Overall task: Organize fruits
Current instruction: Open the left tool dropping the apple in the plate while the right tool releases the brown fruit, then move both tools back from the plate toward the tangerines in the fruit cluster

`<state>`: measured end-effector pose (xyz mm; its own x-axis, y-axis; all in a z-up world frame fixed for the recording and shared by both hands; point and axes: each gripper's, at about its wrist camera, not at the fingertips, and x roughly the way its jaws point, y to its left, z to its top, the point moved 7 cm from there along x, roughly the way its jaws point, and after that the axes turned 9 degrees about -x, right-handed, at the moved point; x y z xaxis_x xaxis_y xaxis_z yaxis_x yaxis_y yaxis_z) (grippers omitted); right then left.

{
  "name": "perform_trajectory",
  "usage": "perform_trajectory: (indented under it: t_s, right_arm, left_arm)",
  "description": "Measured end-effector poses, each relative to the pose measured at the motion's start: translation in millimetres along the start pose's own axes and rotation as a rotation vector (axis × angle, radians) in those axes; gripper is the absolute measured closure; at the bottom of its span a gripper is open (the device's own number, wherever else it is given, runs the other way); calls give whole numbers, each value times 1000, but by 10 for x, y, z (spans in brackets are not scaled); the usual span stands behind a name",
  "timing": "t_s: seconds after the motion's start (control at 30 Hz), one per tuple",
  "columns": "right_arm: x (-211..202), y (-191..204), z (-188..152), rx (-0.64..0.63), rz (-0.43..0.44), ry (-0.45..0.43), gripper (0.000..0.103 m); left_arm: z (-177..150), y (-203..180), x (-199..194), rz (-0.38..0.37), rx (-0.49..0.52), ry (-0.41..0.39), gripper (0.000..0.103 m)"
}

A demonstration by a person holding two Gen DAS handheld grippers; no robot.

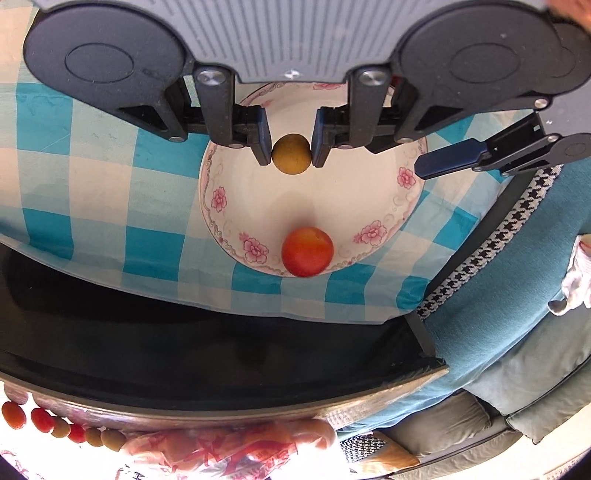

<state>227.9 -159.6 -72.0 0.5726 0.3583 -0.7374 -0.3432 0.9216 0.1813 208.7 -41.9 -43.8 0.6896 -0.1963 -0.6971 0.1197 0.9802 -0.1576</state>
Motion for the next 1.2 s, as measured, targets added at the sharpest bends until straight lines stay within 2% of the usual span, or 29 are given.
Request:
perform_trajectory:
  t_s: [0.3,0.5,0.57,0.63,0.7,1.2]
  right_arm:
    - [-163,-17,14,18,-12,-24,66]
    - [-116,17,14,13,4,-13,66]
    - [-73,11,-17,6,-9,1,64]
    - [-56,-6,-37,8,-17,3,57]
    - [-54,-28,-43,17,-15,6,56]
    - [-215,119,-112,-8,-18,-8,56]
  left_arm:
    - [34,164,-158,15,-52,-14,44]
    - [-24,138,-228,13,-39,-8,43]
    - [-32,140,-239,10,-38,-7,42]
    - [-33,152,-239,12,-43,-7,42]
    - [-32,152,-230,10,-46,-4,42]
    - [-71,211,-357,13,-58,-10,40]
